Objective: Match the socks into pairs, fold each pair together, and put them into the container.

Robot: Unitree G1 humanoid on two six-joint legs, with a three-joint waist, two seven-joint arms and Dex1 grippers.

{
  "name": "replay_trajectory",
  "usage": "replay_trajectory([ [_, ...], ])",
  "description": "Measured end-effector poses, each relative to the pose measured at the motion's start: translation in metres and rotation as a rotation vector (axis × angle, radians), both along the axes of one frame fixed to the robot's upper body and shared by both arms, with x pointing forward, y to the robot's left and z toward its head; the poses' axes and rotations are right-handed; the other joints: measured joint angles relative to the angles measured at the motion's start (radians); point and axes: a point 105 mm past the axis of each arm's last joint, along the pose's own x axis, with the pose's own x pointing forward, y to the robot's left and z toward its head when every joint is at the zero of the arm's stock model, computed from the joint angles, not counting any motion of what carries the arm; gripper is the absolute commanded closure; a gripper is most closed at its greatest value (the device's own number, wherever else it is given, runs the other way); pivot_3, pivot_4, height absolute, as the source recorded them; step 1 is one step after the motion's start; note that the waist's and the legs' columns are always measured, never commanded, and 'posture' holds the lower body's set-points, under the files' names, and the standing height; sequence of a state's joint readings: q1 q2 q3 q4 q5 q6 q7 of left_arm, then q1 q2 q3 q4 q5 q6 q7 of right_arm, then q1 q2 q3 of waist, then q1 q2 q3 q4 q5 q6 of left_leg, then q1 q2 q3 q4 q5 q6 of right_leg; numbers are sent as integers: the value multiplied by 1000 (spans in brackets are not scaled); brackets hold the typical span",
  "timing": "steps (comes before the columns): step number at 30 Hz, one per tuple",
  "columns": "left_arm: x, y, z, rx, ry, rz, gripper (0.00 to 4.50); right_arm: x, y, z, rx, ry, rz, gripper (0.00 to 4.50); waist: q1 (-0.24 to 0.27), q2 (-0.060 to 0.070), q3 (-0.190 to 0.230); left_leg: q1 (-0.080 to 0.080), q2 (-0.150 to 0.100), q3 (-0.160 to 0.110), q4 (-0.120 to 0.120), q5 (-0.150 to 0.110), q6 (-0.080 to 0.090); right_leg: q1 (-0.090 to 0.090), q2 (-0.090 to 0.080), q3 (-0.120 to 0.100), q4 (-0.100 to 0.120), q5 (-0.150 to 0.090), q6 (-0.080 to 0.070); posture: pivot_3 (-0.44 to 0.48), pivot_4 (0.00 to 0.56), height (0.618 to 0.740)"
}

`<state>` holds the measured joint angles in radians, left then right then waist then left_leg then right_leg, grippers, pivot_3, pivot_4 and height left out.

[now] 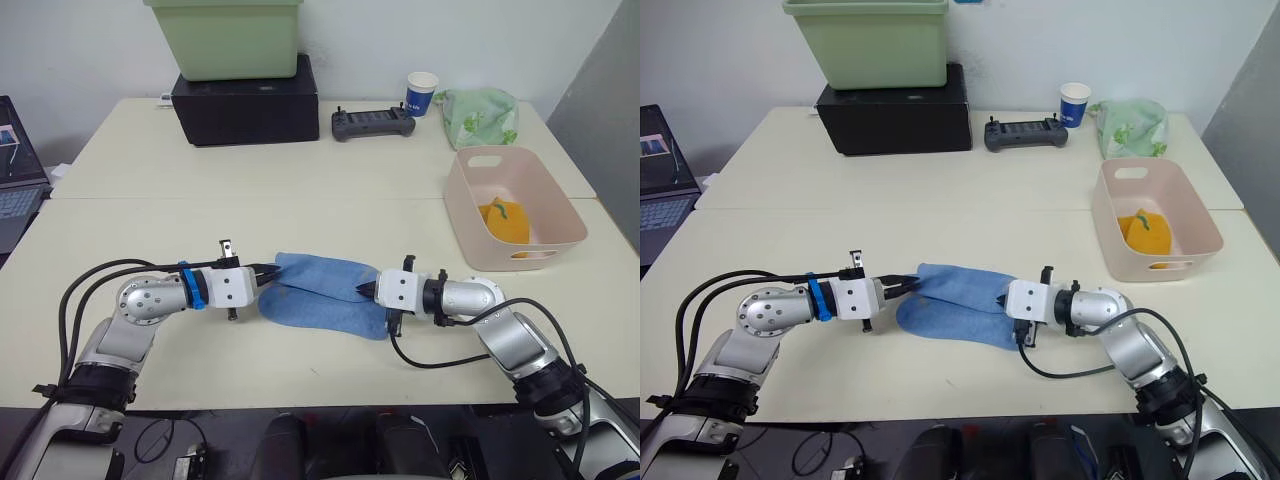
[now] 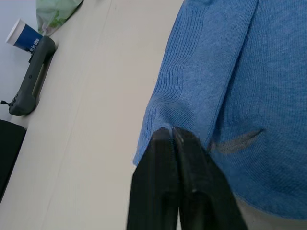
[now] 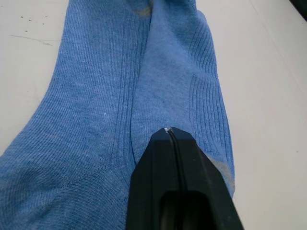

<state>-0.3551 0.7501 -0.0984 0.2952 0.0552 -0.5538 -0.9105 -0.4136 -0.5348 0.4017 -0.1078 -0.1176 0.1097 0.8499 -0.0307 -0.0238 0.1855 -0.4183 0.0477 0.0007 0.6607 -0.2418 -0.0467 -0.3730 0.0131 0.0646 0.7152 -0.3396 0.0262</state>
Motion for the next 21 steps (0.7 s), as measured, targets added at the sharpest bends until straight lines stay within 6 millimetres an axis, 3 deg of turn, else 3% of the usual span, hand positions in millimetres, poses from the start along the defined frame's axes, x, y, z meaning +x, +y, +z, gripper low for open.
replay_trajectory([
  [7,2,2,0,-12,11,13,4483,3,-5,7,34,-1,-20,4500,0,0,0,0,0,0,0,0,0,0,0,0,0,0,0,0,150,740],
  [11,1,-4,8,-59,24,25,4483,-5,-4,10,67,48,-9,4500,0,0,0,0,0,-1,0,0,0,0,0,0,0,0,0,0,150,740],
  [20,-2,-20,29,-149,63,8,4500,-7,-4,7,29,26,-21,1452,0,0,0,0,0,-1,0,0,0,0,1,0,1,0,0,0,150,740],
  [21,-2,-23,32,-176,78,10,4500,-7,-4,5,19,27,-22,1452,-1,0,0,0,0,-1,0,0,0,0,1,0,0,0,0,0,150,740],
])
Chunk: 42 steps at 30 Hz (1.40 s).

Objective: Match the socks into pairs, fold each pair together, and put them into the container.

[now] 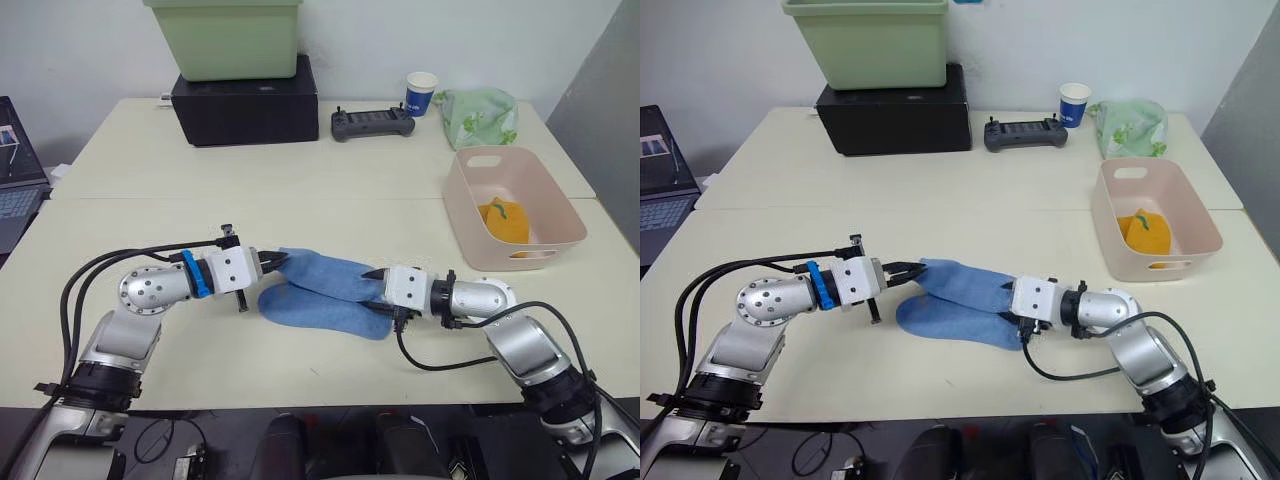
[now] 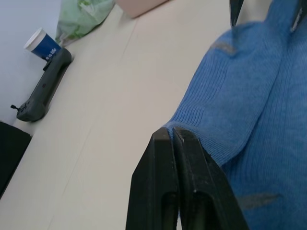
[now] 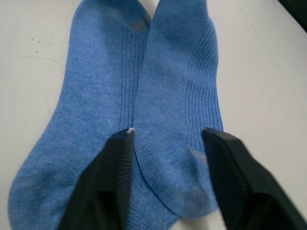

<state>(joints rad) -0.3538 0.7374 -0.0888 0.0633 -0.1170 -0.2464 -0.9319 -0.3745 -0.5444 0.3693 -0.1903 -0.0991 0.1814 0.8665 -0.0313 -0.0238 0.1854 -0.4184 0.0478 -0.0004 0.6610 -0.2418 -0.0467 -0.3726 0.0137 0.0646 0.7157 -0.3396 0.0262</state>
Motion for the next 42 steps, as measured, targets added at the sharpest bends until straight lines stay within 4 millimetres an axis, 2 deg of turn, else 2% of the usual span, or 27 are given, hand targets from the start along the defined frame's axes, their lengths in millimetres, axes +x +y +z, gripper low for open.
replay_trajectory([
  [7,4,-8,22,-79,17,7,4500,6,-6,-11,-34,-6,-33,1452,0,0,0,0,0,0,0,0,0,0,0,0,0,0,0,0,150,740],
  [8,5,-9,23,-86,22,8,4500,7,-6,-11,-32,-7,-37,1622,0,0,0,0,0,0,0,0,0,0,0,0,0,0,0,0,150,740],
  [10,4,-10,24,-95,32,6,4500,10,-7,-11,-20,-11,-53,2068,0,0,0,0,0,0,0,0,0,0,0,0,0,0,0,0,150,740],
  [16,3,-12,24,-93,38,3,4500,12,-5,-11,-2,-3,-67,4242,0,0,0,0,0,0,0,0,0,0,0,0,0,0,0,0,150,740],
  [17,3,-11,24,-93,39,3,4500,13,-4,-10,12,2,-70,4470,0,0,0,0,0,0,0,0,0,0,0,0,0,0,0,0,150,740],
  [24,3,-12,23,-88,46,-3,4500,13,-7,-4,46,12,-77,4470,0,0,0,0,0,0,0,0,0,0,0,0,0,0,0,0,150,740],
  [30,-6,-6,21,-28,64,-20,4500,17,-24,10,-27,-67,-63,4470,-1,0,0,0,0,1,0,0,0,0,0,0,0,0,0,0,150,740],
  [36,-32,-13,31,49,74,-101,4500,58,-40,57,-112,-348,-43,4470,-5,0,0,1,0,2,0,0,0,0,0,1,0,0,0,0,150,740],
  [38,-42,-18,27,61,119,-119,4500,68,-33,64,-91,-390,-13,4470,-6,0,0,1,0,1,0,0,0,0,0,3,-1,0,0,0,150,740],
  [42,-63,-40,16,82,170,-179,4500,75,-7,52,-79,-410,116,4470,-12,0,0,1,1,1,0,0,0,0,0,5,0,0,0,0,150,740],
])
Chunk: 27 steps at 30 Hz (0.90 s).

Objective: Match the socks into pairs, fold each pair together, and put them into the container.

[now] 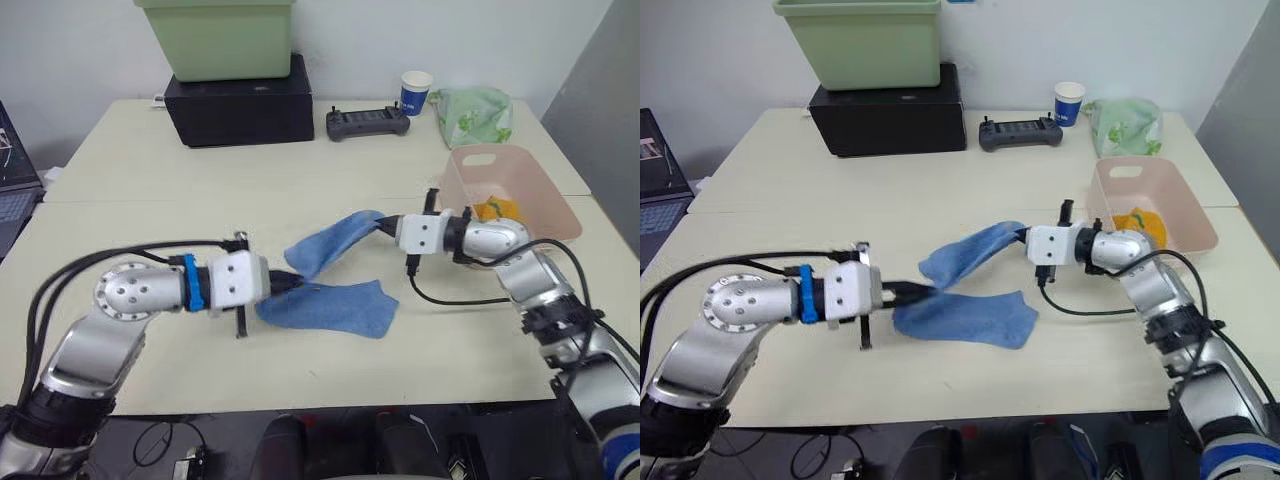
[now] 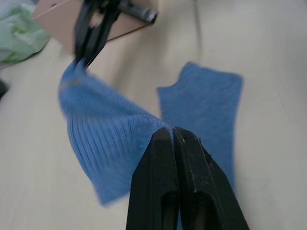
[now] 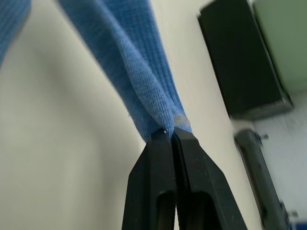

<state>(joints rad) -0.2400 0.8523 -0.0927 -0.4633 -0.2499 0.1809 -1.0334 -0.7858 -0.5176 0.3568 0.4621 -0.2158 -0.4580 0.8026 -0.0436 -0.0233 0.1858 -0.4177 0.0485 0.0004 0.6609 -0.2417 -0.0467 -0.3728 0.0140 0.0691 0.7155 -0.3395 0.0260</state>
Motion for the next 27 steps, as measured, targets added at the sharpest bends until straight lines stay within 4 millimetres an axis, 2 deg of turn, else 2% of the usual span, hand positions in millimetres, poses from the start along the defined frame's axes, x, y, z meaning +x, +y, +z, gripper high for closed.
replay_trajectory([
  [3,0,-4,-4,2,18,43,4500,1,15,-7,10,8,76,4470,0,0,0,0,0,0,1,0,0,0,0,0,0,0,0,0,150,740],
  [8,-16,-6,-30,46,176,83,4500,-2,20,-22,19,42,129,4470,1,0,0,0,0,0,0,0,0,0,-2,0,0,0,0,0,150,740],
  [9,-18,-8,-34,42,202,87,4500,-4,21,-25,20,50,140,4269,1,0,0,0,0,0,0,0,0,1,-2,0,0,0,0,0,150,740],
  [12,-17,-15,-38,-29,236,105,3826,-10,18,-34,36,94,150,3432,5,0,0,0,0,-1,1,0,0,1,-2,-1,1,0,0,0,150,740],
  [16,-19,-28,-34,-133,304,81,2575,-16,5,-44,71,165,102,2052,11,0,0,0,0,-1,1,0,0,2,-3,-1,1,0,0,0,150,740],
  [20,-21,-22,-37,-110,399,73,1277,-24,-19,-35,148,208,-9,608,14,0,0,0,0,-3,1,0,0,2,-3,-1,1,0,0,0,150,740],
  [21,-19,-19,-38,-108,423,85,985,-29,-22,-34,161,229,-21,595,13,0,0,1,0,-3,1,0,0,2,-3,-2,1,0,0,0,150,740],
  [22,-15,-17,-35,-125,452,94,985,-37,-25,-35,177,265,-31,595,14,0,0,0,0,-3,1,0,0,2,-3,-2,1,0,0,0,150,740],
  [25,16,-1,-9,-196,447,151,985,-77,-15,-42,219,423,10,595,17,0,0,0,-1,-7,1,0,0,3,-1,-5,1,0,0,0,150,740],
  [27,45,5,6,-227,371,193,985,-95,-9,-44,221,496,33,595,15,1,0,1,-3,-7,1,0,0,4,0,-5,1,0,0,0,150,740],
])
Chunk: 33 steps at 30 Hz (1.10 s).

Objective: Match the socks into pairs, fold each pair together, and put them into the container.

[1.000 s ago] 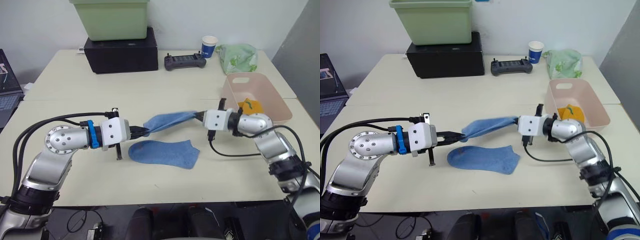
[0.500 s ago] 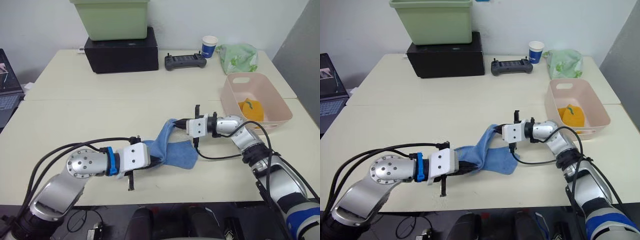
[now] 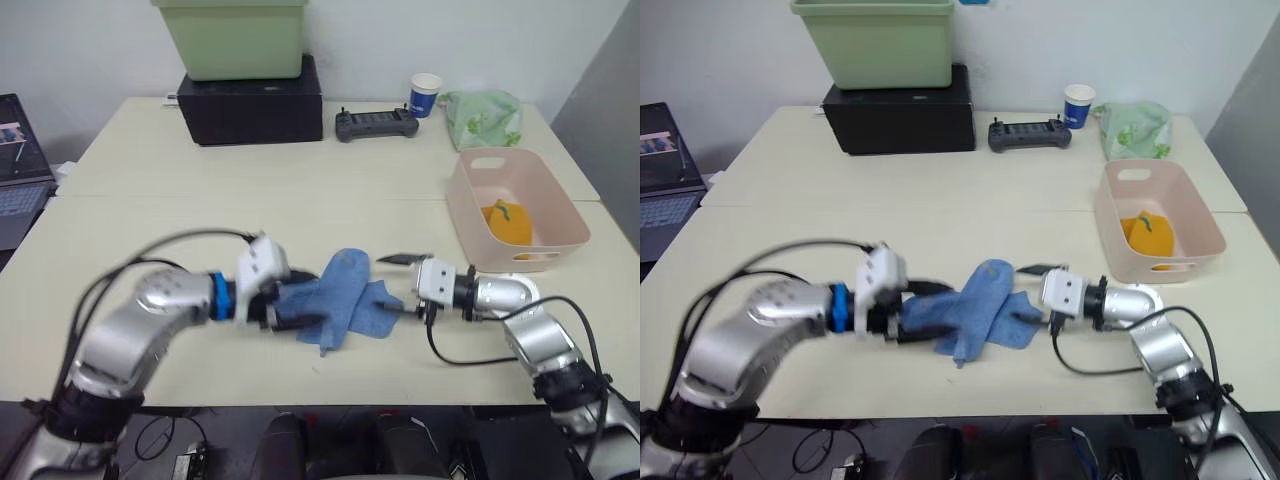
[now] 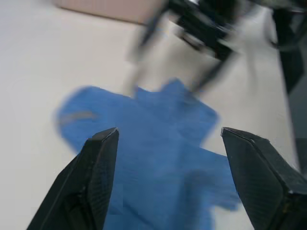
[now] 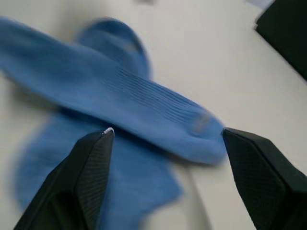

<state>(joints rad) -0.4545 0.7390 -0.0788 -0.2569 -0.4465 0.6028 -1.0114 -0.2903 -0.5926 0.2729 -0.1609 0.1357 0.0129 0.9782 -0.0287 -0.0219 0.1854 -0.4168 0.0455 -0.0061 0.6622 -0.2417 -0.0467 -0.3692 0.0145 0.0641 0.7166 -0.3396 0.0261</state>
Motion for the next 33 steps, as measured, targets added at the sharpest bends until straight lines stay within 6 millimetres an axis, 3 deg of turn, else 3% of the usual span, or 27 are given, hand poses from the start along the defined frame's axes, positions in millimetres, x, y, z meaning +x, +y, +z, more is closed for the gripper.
replay_trajectory([
  [3,49,6,1,2,-88,112,985,-17,15,-2,-8,45,72,595,0,0,0,0,-3,1,1,0,0,0,1,-2,-1,0,0,0,150,740],
  [6,75,-5,-24,41,-81,123,985,-27,28,-13,-68,36,171,595,0,0,0,-2,-3,4,1,0,0,-3,2,-2,-2,0,0,0,150,740],
  [12,94,-28,-52,127,-78,69,985,-26,49,-18,-127,-55,290,595,-4,-1,0,-4,-1,5,1,0,0,-5,2,-1,-1,0,0,0,150,740],
  [15,91,-34,-64,177,-67,12,1571,-27,62,-17,-116,-56,346,595,-3,-1,0,-3,-1,5,1,0,0,-4,2,-1,-1,0,0,0,150,740],
  [18,88,-39,-68,179,-63,-26,2533,-25,66,-18,-113,-36,358,1190,-1,-1,0,-3,1,5,1,0,-1,-4,1,-1,-1,0,0,0,150,740],
  [24,85,-40,-69,183,-59,-45,4500,-22,67,-17,-102,-20,364,3397,-1,-1,0,-3,1,5,1,2,-3,-4,0,-1,-1,0,0,0,150,740],
  [27,85,-38,-70,182,-58,-42,4500,-20,63,-15,-90,-12,357,4464,-1,-1,0,-3,1,5,1,2,-3,-4,0,-1,-1,0,0,0,150,740],
  [33,86,-33,-70,163,-61,-11,4500,-16,54,-5,-71,-12,333,4464,-1,-1,0,-3,1,4,1,2,-3,-4,0,-1,-1,0,0,0,150,740],
])
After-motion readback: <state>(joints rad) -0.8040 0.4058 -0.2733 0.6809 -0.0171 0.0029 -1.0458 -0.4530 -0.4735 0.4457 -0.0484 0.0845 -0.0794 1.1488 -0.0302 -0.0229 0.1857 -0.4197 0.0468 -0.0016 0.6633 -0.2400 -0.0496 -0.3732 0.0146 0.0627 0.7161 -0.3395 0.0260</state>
